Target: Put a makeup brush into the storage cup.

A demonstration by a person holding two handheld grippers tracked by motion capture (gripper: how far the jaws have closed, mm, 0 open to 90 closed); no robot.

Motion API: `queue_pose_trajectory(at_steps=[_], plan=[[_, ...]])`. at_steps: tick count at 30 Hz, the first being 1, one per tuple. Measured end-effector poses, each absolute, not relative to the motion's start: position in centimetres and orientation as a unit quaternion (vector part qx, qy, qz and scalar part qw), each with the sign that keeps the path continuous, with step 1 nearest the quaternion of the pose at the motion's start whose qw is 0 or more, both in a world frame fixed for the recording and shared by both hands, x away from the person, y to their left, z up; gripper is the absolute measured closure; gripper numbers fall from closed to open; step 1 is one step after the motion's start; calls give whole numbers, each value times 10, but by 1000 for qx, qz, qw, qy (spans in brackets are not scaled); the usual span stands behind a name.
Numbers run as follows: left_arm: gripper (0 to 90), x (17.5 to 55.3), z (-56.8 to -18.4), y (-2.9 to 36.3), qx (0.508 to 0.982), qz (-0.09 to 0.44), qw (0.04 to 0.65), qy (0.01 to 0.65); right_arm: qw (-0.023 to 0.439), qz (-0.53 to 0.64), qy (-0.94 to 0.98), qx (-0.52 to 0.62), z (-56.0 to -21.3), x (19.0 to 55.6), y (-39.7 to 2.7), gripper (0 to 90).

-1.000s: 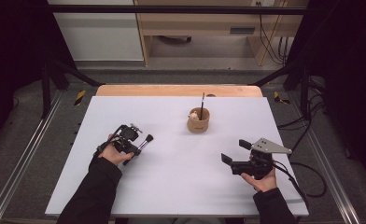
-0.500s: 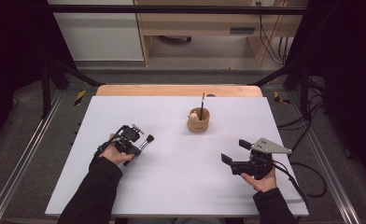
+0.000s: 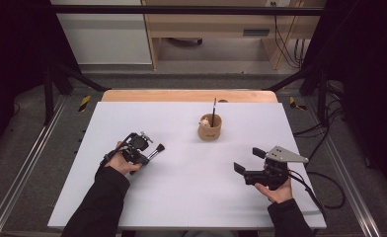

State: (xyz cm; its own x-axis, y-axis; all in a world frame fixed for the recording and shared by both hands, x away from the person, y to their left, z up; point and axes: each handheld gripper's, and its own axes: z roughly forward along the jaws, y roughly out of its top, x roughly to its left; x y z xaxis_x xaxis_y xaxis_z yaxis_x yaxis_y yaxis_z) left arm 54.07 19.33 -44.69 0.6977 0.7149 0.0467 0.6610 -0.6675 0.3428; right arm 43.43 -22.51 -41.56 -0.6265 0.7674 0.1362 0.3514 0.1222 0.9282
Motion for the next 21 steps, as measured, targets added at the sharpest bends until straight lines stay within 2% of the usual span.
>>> queue_pose_trajectory(at_steps=[7, 21], plan=[[787, 539, -446, 193, 912, 94, 154, 368, 191, 538, 723, 388, -416, 434, -225, 91], [787, 523, -421, 201, 898, 116, 208, 371, 192, 539, 723, 388, -415, 434, -225, 92]])
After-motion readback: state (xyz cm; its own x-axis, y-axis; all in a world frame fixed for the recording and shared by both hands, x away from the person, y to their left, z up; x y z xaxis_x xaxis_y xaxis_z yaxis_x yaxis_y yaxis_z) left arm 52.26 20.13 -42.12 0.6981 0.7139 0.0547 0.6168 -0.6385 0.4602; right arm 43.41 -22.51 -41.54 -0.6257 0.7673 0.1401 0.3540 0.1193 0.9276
